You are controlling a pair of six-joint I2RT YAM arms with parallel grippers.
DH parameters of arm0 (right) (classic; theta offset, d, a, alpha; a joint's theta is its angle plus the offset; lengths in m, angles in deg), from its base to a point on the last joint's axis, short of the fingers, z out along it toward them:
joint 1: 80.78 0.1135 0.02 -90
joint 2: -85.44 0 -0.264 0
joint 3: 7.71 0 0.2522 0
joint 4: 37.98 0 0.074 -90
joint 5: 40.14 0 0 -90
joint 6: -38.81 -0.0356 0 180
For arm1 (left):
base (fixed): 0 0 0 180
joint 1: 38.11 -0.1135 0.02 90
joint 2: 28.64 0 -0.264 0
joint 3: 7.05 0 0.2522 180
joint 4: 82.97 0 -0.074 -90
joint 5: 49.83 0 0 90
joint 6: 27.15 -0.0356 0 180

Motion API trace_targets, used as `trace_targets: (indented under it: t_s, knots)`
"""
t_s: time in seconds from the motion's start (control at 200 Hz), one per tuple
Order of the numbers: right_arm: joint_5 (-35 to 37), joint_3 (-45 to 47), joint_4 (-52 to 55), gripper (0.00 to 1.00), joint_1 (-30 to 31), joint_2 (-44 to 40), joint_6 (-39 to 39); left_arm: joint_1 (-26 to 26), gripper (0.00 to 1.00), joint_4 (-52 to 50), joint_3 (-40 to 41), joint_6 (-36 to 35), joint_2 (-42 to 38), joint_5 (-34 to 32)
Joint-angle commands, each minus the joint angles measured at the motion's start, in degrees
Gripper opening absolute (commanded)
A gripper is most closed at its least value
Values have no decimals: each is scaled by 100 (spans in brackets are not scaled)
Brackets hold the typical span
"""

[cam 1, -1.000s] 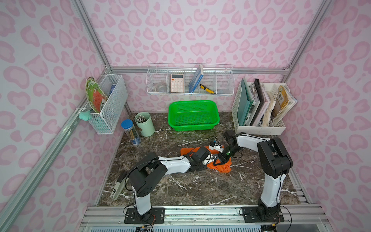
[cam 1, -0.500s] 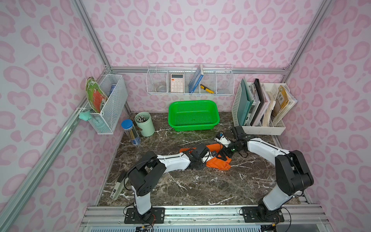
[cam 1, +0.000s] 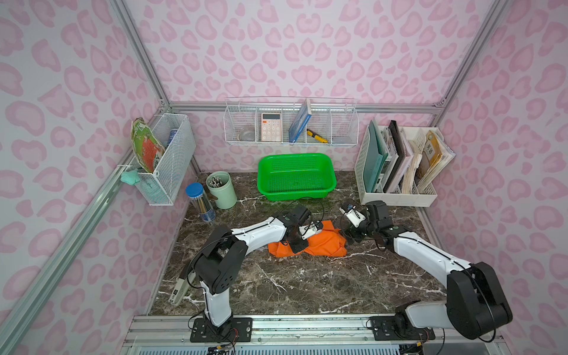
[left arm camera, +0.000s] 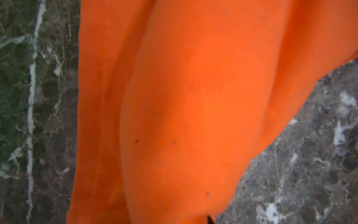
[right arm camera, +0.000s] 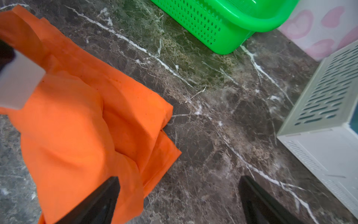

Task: Roll up the shorts
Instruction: Roll the shorts at the center of the board.

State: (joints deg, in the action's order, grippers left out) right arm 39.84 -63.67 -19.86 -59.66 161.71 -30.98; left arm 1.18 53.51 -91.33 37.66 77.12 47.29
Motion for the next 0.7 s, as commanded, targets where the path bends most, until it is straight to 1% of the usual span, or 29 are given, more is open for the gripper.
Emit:
trace_targets:
  t_s: [0.0,0.135,0.205,0.275,0.32,0.335,0.46,0.545,0.63,0.695]
  knots:
    - [207,345,-906,99,78,-401,289,-74,17,-691,-156,73,98,472]
    - [-34,848,-1382,98,263,-1006,820,-186,17,-1307,-594,33,472,852]
    - [10,1170,-1487,98,681,-1281,1441,-234,17,-1695,-927,31,723,1040]
    - [316,1523,-1719,99,1156,-1495,1984,-275,16,-1991,-1207,14,926,1163]
    - [436,1693,-1825,98,1358,-1596,2117,-301,16,-2109,-1237,-8,993,1233]
    - [435,1721,-1811,98,1415,-1624,2159,-316,16,-2143,-1406,-12,1023,1252]
    - [339,1749,-1564,99,1634,-1793,2279,-469,16,-2557,-1807,-30,1138,1495]
    - [369,1791,-1440,99,1883,-1868,2573,-594,16,-2868,-2051,-99,1198,1764]
    - [562,1864,-1463,98,2222,-1821,2889,-685,16,-3245,-2328,-172,1364,1980]
    - [624,1823,-1401,99,2340,-1649,2997,-695,16,-3442,-2484,-223,1492,2063]
